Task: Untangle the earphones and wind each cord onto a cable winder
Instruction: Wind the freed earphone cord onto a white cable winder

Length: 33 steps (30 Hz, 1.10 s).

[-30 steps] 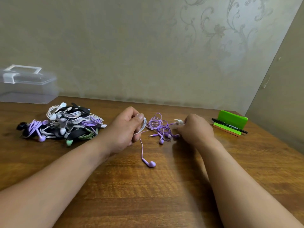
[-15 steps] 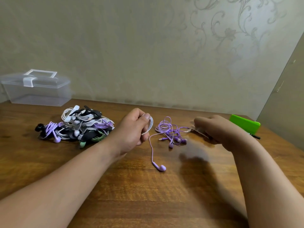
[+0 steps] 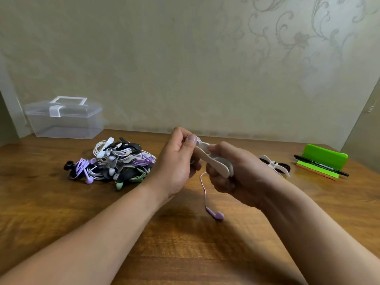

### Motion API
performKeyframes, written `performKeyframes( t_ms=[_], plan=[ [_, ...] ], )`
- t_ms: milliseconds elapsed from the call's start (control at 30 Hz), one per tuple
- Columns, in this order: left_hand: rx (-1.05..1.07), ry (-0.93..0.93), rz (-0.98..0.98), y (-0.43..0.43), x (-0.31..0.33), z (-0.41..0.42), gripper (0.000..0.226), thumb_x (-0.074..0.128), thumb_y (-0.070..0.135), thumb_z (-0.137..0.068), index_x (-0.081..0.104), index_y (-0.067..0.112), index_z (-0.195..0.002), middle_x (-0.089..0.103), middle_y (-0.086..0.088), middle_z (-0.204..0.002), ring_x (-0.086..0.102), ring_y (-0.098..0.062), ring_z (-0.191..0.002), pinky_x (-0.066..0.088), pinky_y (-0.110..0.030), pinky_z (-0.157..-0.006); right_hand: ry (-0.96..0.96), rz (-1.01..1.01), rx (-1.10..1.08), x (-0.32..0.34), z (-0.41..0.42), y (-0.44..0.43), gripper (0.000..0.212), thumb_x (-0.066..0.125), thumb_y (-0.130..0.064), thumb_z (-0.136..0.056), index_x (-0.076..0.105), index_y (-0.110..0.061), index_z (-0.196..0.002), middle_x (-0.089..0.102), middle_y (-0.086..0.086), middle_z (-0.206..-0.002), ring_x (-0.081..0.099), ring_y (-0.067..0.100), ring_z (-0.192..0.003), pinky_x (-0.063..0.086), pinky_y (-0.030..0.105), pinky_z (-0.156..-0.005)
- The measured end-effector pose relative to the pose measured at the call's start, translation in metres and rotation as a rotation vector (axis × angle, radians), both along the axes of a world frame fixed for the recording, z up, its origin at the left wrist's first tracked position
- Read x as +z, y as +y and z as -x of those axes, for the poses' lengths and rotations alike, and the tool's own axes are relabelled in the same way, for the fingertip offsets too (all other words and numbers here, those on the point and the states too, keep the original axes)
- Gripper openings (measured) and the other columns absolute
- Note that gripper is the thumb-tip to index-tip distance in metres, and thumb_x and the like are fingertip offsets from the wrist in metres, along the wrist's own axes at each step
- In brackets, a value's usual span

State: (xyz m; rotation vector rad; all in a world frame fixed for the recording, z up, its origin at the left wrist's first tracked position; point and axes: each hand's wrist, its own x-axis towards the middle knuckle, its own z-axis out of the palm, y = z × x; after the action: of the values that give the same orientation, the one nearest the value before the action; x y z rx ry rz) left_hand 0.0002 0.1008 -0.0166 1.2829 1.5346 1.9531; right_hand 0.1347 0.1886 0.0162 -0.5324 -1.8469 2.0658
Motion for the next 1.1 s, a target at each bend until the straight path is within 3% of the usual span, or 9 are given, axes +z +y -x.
performKeyframes(
  t_ms=[267,400,633,733,833,900,967,1033,1100],
  plan=[
    [0.066,0.211,-0.018,0.003,-0.002,0.001,0.018,0.041,0.025,-0.112,0.046,0.011,-0.100,0.056,-0.012,-0.069,0.057,-0.029,-0.061,0.044,-0.037,-0.049,0.011,0.064,-0.078,0.002,-0.001,0.003,0.020,0.051,-0.026,-0.104,0.057,-0.009,-0.094,0.047,0.006,-0.063,0.033,0.011,-0.044,0.021,0.021,-0.045],
    [0.030,0.288,-0.030,0.002,-0.002,-0.003,0.018,0.042,0.026,-0.112,0.047,0.022,-0.095,0.055,-0.006,-0.063,0.055,-0.044,-0.061,0.044,-0.038,-0.048,-0.006,0.024,-0.066,0.003,-0.002,0.006,0.022,0.051,-0.025,-0.104,0.057,-0.008,-0.091,0.047,0.006,-0.064,0.033,0.011,-0.044,0.018,0.024,-0.047],
    [0.036,0.322,-0.049,0.003,-0.004,-0.013,0.014,0.044,0.029,-0.110,0.048,0.020,-0.100,0.057,-0.002,-0.065,0.059,-0.028,-0.059,0.046,-0.037,-0.047,0.020,-0.233,-0.128,0.000,-0.003,-0.002,0.040,0.041,-0.026,-0.106,0.056,-0.008,-0.074,0.051,0.006,-0.056,0.036,0.014,-0.043,0.023,0.029,-0.049],
    [0.051,0.338,-0.035,0.005,-0.006,-0.017,0.014,0.045,0.030,-0.110,0.048,0.023,-0.099,0.055,0.001,-0.062,0.055,-0.022,-0.054,0.044,-0.034,-0.046,0.015,-0.359,-0.281,-0.007,0.004,-0.007,0.039,0.037,-0.029,-0.106,0.060,-0.008,-0.082,0.061,0.017,-0.075,0.045,0.016,-0.050,0.029,0.027,-0.046],
    [-0.054,0.117,0.002,0.009,-0.006,-0.022,0.020,0.045,0.027,-0.110,0.049,0.025,-0.091,0.045,0.003,-0.059,0.042,-0.013,-0.051,0.037,-0.024,-0.049,0.016,-0.421,-0.419,-0.011,0.008,-0.007,0.034,0.035,-0.035,-0.110,0.061,-0.017,-0.096,0.059,0.018,-0.105,0.054,0.022,-0.069,0.040,0.024,-0.044],
    [-0.104,-0.119,0.043,0.009,-0.004,-0.022,0.022,0.045,0.023,-0.111,0.050,0.022,-0.090,0.044,0.001,-0.061,0.038,-0.011,-0.051,0.034,-0.020,-0.046,0.053,-0.496,-0.394,-0.012,0.005,-0.002,0.031,0.033,-0.033,-0.111,0.061,-0.020,-0.105,0.059,0.011,-0.106,0.056,0.020,-0.074,0.047,0.025,-0.051],
    [-0.148,-0.298,0.066,0.006,0.001,-0.017,0.019,0.045,0.015,-0.109,0.050,0.020,-0.092,0.043,0.000,-0.062,0.035,-0.010,-0.047,0.023,-0.016,-0.040,0.074,-0.613,-0.311,-0.014,0.001,0.007,0.025,0.039,-0.028,-0.107,0.063,-0.025,-0.112,0.060,0.005,-0.101,0.059,0.016,-0.082,0.051,0.032,-0.068],
    [-0.241,-0.501,0.048,0.003,0.006,-0.006,0.013,0.046,0.008,-0.103,0.052,0.016,-0.095,0.037,0.001,-0.065,0.032,-0.009,-0.045,0.017,-0.016,-0.036,0.037,-0.747,-0.213,-0.015,-0.002,0.014,0.030,0.051,-0.030,-0.093,0.065,-0.035,-0.119,0.062,-0.002,-0.115,0.061,0.011,-0.104,0.052,0.034,-0.088],
    [-0.308,-0.649,0.055,0.001,0.009,0.003,0.016,0.048,0.009,-0.099,0.056,0.013,-0.086,0.033,0.003,-0.067,0.032,-0.006,-0.043,0.017,-0.015,-0.034,0.067,-0.809,-0.114,-0.016,-0.002,0.016,0.040,0.060,-0.032,-0.090,0.062,-0.042,-0.129,0.060,-0.006,-0.131,0.063,0.008,-0.118,0.053,0.037,-0.100]
  ],
)
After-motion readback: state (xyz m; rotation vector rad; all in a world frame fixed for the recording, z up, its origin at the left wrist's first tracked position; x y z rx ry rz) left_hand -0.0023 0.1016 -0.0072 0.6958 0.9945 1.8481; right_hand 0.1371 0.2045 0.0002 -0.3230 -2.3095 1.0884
